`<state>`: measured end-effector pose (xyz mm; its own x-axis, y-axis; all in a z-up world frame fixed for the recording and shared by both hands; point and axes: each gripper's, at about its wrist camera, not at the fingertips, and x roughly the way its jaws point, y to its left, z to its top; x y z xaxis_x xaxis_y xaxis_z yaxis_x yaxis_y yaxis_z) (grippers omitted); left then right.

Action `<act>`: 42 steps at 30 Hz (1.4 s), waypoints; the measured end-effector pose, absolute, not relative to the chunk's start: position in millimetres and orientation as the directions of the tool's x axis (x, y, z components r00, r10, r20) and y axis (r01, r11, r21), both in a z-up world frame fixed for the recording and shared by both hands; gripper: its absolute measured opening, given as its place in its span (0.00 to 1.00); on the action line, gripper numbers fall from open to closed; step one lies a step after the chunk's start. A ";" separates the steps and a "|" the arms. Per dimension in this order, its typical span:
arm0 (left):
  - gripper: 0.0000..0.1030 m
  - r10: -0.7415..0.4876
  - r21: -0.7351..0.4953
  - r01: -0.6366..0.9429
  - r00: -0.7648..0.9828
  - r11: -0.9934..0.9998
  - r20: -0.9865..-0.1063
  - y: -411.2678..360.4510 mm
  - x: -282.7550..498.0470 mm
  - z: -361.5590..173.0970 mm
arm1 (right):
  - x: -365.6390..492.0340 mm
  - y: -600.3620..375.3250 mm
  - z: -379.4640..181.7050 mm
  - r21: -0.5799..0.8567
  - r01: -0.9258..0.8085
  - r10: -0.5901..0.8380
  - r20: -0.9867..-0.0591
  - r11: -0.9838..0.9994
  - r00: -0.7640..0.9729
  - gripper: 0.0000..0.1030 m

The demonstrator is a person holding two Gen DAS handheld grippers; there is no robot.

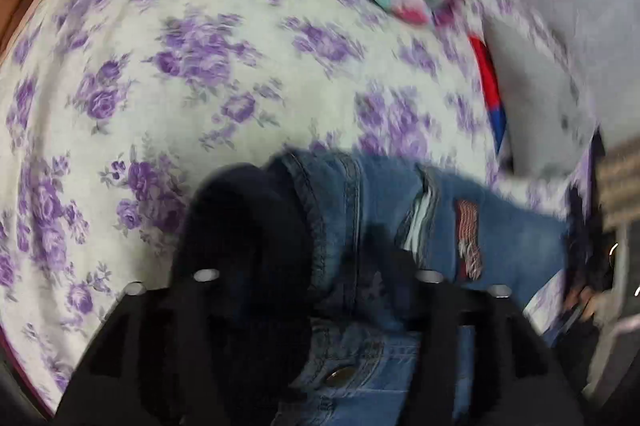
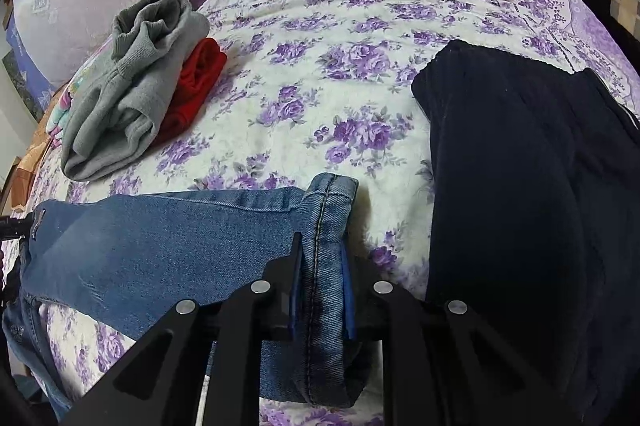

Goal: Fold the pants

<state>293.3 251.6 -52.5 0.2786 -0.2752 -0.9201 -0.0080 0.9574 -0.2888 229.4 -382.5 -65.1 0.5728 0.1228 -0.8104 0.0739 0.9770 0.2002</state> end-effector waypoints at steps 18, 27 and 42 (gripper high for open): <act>0.18 -0.236 -0.414 -0.117 0.669 0.903 -0.705 260.8 289.6 17.9 | 219.5 -394.0 -15.8 0.229 0.063 0.113 -0.677 0.971 0.727 0.15; 0.49 -0.231 -0.388 -0.248 0.488 0.888 -0.841 269.5 319.8 -43.9 | 238.8 -385.6 -42.0 0.075 0.150 -0.032 -0.795 0.986 0.606 0.70; 0.80 -0.312 -0.422 -0.226 0.398 0.878 -0.862 302.7 137.2 -14.9 | 23.2 -339.4 -39.5 0.194 -0.328 0.325 -0.850 0.925 0.415 0.87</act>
<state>137.2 302.7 -14.9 0.3983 -0.3122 -0.8625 -0.2263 0.8778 -0.4223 23.2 -339.4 -39.5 0.4152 0.3253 -0.8496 -0.3279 0.9246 0.1938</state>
